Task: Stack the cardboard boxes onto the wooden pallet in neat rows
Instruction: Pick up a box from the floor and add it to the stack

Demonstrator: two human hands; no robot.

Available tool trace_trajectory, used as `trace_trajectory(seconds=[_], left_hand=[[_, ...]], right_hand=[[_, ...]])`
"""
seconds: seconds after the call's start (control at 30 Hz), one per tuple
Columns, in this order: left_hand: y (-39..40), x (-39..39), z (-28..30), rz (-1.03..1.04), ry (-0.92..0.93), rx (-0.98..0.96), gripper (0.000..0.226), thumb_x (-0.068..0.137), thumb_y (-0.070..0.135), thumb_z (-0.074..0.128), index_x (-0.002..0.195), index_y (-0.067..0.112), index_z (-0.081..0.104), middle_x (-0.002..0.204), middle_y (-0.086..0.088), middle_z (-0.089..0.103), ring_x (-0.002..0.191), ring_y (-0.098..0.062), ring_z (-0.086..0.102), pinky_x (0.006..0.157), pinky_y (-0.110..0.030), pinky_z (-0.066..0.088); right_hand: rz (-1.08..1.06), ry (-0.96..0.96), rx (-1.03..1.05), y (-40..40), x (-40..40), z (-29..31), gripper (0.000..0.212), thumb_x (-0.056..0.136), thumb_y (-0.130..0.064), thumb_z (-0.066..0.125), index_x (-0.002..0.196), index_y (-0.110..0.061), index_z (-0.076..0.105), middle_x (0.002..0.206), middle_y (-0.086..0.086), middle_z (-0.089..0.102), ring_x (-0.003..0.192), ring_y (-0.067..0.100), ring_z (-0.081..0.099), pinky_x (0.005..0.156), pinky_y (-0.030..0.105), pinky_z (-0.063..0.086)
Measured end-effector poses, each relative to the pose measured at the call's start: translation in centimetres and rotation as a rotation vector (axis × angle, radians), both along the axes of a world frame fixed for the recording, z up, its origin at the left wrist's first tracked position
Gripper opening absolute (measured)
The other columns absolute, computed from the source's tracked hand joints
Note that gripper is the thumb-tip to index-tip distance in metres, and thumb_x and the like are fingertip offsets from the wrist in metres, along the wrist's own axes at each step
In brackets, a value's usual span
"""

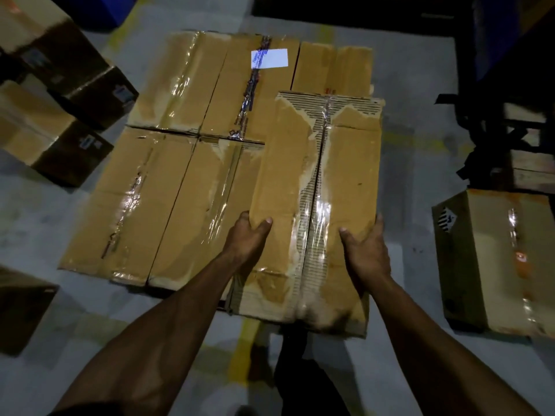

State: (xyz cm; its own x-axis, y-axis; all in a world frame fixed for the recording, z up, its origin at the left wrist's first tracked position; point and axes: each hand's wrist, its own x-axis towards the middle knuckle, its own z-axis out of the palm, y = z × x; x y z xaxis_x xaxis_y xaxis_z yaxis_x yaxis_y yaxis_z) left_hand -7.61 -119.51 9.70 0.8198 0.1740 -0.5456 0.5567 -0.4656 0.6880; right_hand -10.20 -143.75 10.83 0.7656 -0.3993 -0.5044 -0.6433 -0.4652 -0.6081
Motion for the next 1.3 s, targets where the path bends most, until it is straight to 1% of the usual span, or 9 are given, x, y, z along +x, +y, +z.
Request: trace_trajectory(seconds=[0.13, 0.27, 0.47, 0.6, 0.7, 0.83, 1.0, 1.17, 1.3], left_hand=[[1.7, -4.3, 0.1, -0.057, 0.000, 0.011, 0.055, 0.086, 0.050, 0.064, 0.123, 0.010, 0.062, 0.112, -0.011, 0.072, 0.104, -0.031, 0.068, 0.093, -0.041, 0.054], [3.3, -8.9, -0.3, -0.143, -0.022, 0.029, 0.041, 0.095, 0.035, 0.066, 0.127, 0.010, 0.062, 0.118, -0.011, 0.071, 0.108, -0.028, 0.066, 0.094, -0.039, 0.053], [5.2, -13.5, -1.4, -0.166, -0.007, -0.066, 0.034, 0.100, 0.031, 0.060, 0.127, 0.011, 0.064, 0.117, -0.009, 0.070, 0.110, -0.027, 0.064, 0.090, -0.029, 0.049], [5.4, -13.8, -1.5, -0.162, -0.015, -0.092, 0.034, 0.101, 0.029, 0.058, 0.126, 0.007, 0.065, 0.115, -0.011, 0.069, 0.113, -0.029, 0.063, 0.097, -0.036, 0.049], [5.5, -13.5, -1.6, -0.140, -0.011, -0.082, 0.030, 0.100, 0.029, 0.060, 0.119, 0.008, 0.069, 0.107, -0.010, 0.069, 0.108, -0.030, 0.065, 0.093, -0.036, 0.050], [6.2, -13.5, -1.8, -0.089, -0.007, -0.075, 0.039, 0.085, 0.038, 0.066, 0.113, 0.011, 0.073, 0.108, -0.010, 0.074, 0.106, -0.030, 0.068, 0.099, -0.044, 0.053], [6.3, -14.4, -1.7, -0.069, 0.010, -0.075, 0.034, 0.087, 0.026, 0.076, 0.117, 0.011, 0.071, 0.109, -0.006, 0.074, 0.102, -0.023, 0.069, 0.092, -0.032, 0.053], [6.2, -14.2, -1.9, -0.058, -0.025, -0.082, 0.030, 0.086, 0.019, 0.078, 0.114, 0.012, 0.069, 0.110, -0.006, 0.074, 0.103, -0.024, 0.068, 0.096, -0.036, 0.053], [6.4, -13.0, -2.1, -0.072, -0.054, -0.041, 0.031, 0.087, 0.016, 0.074, 0.119, 0.016, 0.071, 0.112, -0.005, 0.075, 0.106, -0.026, 0.069, 0.098, -0.045, 0.054]], right_hand=[[0.074, 0.016, -0.105, 1.0, -4.3, 0.7, 0.093, 0.091, -0.050, 0.063, 0.156, -0.035, -0.002, 0.154, 0.012, 0.035, 0.132, 0.038, 0.043, 0.102, 0.049, 0.038], [0.173, 0.006, -0.138, 1.7, -9.0, 0.6, 0.090, 0.090, -0.049, 0.064, 0.157, -0.031, 0.007, 0.156, 0.010, 0.029, 0.136, 0.036, 0.039, 0.105, 0.048, 0.037], [0.230, 0.012, -0.138, 2.1, -12.2, 0.6, 0.090, 0.088, -0.053, 0.065, 0.156, -0.031, 0.011, 0.148, 0.014, 0.034, 0.130, 0.040, 0.042, 0.104, 0.052, 0.040], [0.258, -0.012, -0.091, 2.0, -12.5, 0.2, 0.092, 0.085, -0.050, 0.069, 0.155, -0.028, 0.014, 0.144, 0.017, 0.036, 0.127, 0.039, 0.044, 0.104, 0.051, 0.042], [0.244, -0.021, -0.077, 2.2, -12.4, 0.0, 0.095, 0.083, -0.050, 0.071, 0.155, -0.029, 0.013, 0.142, 0.016, 0.036, 0.126, 0.039, 0.044, 0.104, 0.052, 0.042], [0.225, -0.023, -0.069, 3.1, -12.4, 0.0, 0.100, 0.078, -0.051, 0.075, 0.155, -0.034, 0.012, 0.142, 0.013, 0.036, 0.125, 0.039, 0.045, 0.099, 0.057, 0.047], [0.214, 0.024, -0.055, 3.6, -13.1, -0.3, 0.106, 0.078, -0.048, 0.078, 0.156, -0.035, 0.007, 0.148, 0.013, 0.029, 0.132, 0.038, 0.039, 0.108, 0.053, 0.039], [0.212, 0.005, -0.054, 3.7, -12.6, -0.2, 0.107, 0.077, -0.047, 0.079, 0.157, -0.033, 0.009, 0.146, 0.012, 0.031, 0.131, 0.037, 0.040, 0.108, 0.054, 0.039], [0.196, -0.022, -0.064, 3.7, -12.9, 0.0, 0.101, 0.072, -0.050, 0.080, 0.152, -0.037, 0.018, 0.142, 0.011, 0.036, 0.127, 0.037, 0.044, 0.102, 0.056, 0.044]])
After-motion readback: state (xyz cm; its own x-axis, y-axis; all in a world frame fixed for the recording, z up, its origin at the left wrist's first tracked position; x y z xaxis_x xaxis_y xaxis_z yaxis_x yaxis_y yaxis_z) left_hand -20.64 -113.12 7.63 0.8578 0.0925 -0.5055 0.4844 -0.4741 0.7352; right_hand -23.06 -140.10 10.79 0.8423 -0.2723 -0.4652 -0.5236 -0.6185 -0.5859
